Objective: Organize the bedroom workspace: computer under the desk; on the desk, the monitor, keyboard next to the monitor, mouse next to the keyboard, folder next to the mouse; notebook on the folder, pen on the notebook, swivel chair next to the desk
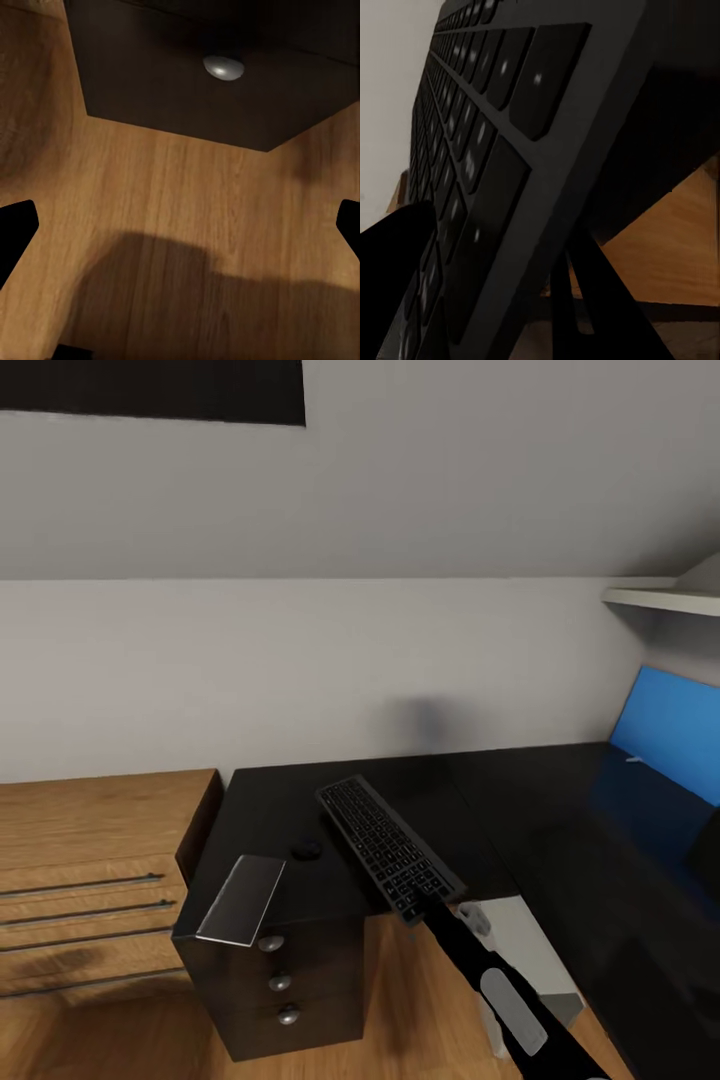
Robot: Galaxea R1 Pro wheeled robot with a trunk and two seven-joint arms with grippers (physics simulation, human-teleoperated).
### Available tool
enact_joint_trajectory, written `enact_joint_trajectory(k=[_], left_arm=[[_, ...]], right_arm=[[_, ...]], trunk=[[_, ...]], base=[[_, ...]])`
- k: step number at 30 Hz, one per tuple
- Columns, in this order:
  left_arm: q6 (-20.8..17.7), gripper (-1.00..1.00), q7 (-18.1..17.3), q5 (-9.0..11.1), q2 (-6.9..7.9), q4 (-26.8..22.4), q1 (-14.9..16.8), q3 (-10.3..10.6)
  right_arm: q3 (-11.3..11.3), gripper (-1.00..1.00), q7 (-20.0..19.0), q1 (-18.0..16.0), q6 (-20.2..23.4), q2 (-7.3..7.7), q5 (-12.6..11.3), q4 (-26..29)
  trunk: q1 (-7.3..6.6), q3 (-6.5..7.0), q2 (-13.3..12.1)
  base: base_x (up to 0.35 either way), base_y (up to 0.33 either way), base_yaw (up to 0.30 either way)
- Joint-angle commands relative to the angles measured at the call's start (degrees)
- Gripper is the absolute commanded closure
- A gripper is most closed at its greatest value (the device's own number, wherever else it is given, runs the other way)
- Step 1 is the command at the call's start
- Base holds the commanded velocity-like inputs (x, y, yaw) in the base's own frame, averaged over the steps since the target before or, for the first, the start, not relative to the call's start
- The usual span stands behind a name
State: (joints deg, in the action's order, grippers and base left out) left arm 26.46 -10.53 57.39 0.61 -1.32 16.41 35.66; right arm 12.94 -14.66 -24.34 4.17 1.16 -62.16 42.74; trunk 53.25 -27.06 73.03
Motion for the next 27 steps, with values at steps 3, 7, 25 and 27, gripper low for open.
enact_joint_trajectory(k=[3, 7, 25, 27], left_arm=[[0.1, -1.00, -0.4, 0.6, 0.00, 0.1, 0.0, 0.3], [0.0, -1.00, -0.4, 0.6, 0.00, 0.0, 0.0, 0.4], [0.1, -1.00, -0.3, 0.7, -0.90, 0.1, 0.0, 0.4], [0.1, -1.00, -0.3, 0.6, -0.94, 0.1, 0.0, 0.4]], right_arm=[[0.2, 1.00, 4.0, 0.0, 3.6, 0.17, -1.4, 2.7], [0.1, 1.00, 9.9, 0.1, 6.9, 1.84, -4.2, 7.3], [-1.5, 1.00, 16.6, 0.4, 13.3, 5.10, -7.6, 13.4], [-1.4, 1.00, 16.5, 0.4, 14.0, 5.20, -7.4, 13.8]], trunk=[[-0.67, 0.49, -1.2], [-1.55, 1.20, -2.8], [-2.21, 1.74, -4.0], [-2.21, 1.74, -4.0]], base=[[0.000, 0.000, 0.000], [0.000, 0.000, 0.000], [0.000, 0.000, 0.000], [0.000, 0.000, 0.000]])
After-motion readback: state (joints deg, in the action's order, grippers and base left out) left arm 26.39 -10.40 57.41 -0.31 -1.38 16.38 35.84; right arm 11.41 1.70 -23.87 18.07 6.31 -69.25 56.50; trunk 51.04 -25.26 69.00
